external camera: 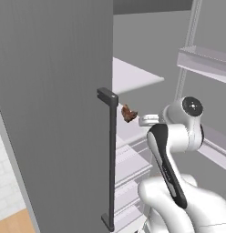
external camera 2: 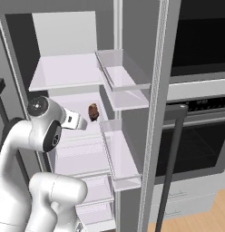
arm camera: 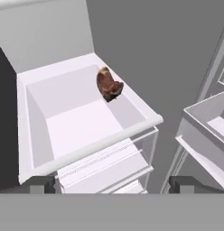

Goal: Place one lemon and one steak in each tupperware on the nearby counter, to pack two identical lunches.

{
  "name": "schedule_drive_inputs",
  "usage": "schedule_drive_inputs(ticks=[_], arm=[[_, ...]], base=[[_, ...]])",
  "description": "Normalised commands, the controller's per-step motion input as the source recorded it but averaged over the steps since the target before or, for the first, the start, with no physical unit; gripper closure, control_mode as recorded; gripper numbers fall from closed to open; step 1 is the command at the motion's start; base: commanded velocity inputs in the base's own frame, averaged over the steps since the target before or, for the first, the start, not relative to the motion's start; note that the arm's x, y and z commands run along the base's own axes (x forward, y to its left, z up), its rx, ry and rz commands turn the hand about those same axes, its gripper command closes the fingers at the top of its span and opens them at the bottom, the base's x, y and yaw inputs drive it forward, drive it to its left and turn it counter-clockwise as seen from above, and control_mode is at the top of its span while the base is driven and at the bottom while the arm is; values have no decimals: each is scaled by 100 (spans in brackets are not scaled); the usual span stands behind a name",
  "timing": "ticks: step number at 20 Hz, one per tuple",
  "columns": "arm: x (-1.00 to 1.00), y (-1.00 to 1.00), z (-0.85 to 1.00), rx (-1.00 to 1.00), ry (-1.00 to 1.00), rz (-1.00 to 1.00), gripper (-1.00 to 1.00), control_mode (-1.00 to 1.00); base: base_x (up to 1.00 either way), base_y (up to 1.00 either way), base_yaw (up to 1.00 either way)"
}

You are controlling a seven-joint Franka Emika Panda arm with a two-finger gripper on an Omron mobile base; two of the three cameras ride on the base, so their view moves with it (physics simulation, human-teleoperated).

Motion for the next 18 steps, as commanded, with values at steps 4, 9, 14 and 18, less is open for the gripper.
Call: schedule_drive_inputs(ticks=[4, 9, 14, 18], arm=[[46, 1, -27, 0, 0, -3, -100, -100], [39, 0, -17, 6, 3, -11, -100, -100], [37, 0, -20, 9, 5, -13, -100, -100], [37, 0, -11, 13, 7, -8, -100, -100]], base=[[0, 0, 0], [0, 0, 0], [0, 0, 0], [0, 0, 0]])
